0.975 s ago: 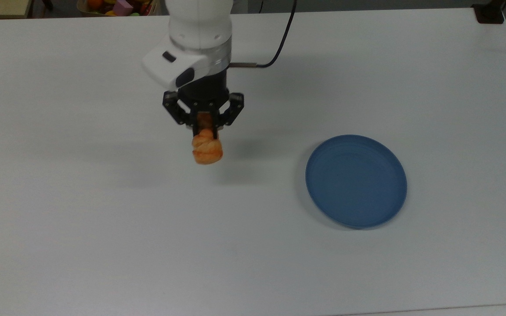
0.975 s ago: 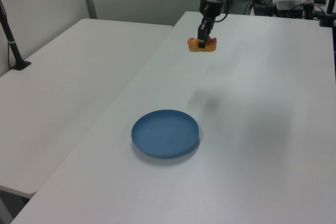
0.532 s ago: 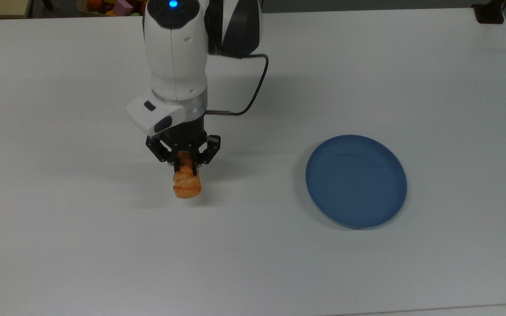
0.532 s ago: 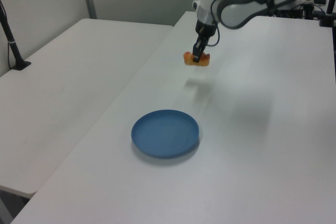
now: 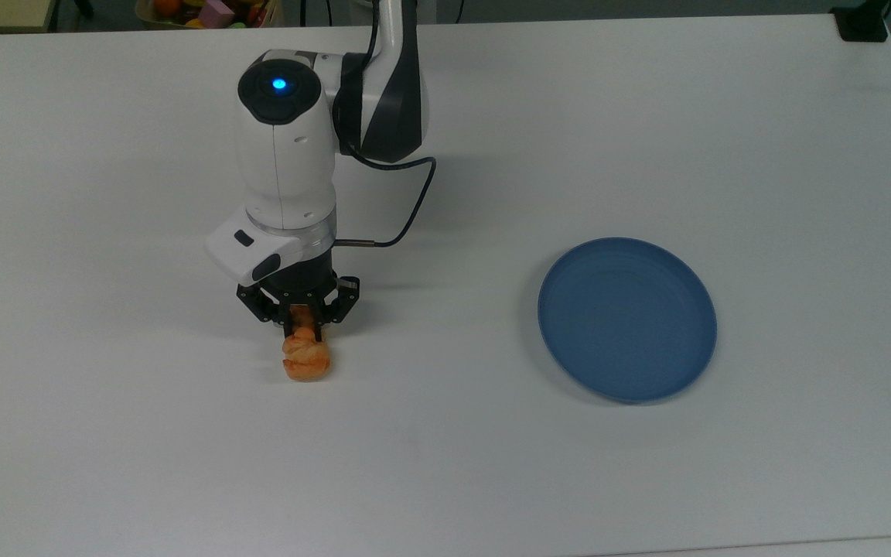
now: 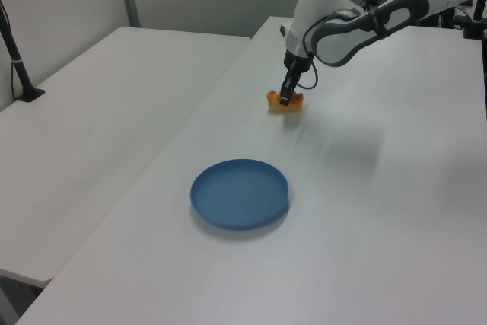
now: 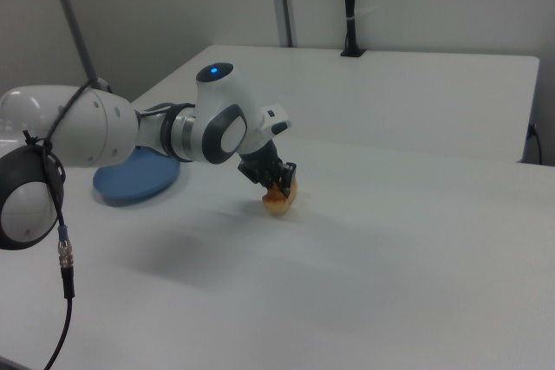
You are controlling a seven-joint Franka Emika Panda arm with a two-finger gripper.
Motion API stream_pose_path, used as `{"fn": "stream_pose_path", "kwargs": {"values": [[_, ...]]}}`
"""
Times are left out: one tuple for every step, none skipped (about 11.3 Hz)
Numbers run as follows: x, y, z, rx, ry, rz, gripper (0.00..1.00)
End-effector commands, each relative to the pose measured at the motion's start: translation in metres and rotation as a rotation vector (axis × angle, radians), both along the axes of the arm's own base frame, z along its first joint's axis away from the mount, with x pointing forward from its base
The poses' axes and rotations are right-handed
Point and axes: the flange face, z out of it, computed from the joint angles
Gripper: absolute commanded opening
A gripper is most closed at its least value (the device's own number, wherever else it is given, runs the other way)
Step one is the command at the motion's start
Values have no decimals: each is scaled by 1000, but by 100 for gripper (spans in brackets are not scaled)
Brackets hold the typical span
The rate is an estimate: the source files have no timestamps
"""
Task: Put the bread on the table
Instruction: 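Lower the held bread roll onto the bare table beside the plate, then open the gripper to release the roll and raise it away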
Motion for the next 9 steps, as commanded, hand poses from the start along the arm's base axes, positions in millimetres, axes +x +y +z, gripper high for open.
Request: {"fn": "stream_pose_path", "kwargs": {"values": [[1, -4, -5, 1, -26, 15, 46], [0, -7, -3, 2, -26, 7, 77], [0, -7, 4, 6, -30, -1, 100], [-3, -8, 15, 7, -37, -2, 100], [-8, -8, 30, 10, -48, -5, 100], [-15, -8, 49, 12, -46, -8, 100], [-25, -9, 78, 15, -20, -16, 100], [-38, -11, 106, 20, 28, -28, 100], [-52, -10, 136, 35, 64, -72, 100]]}}
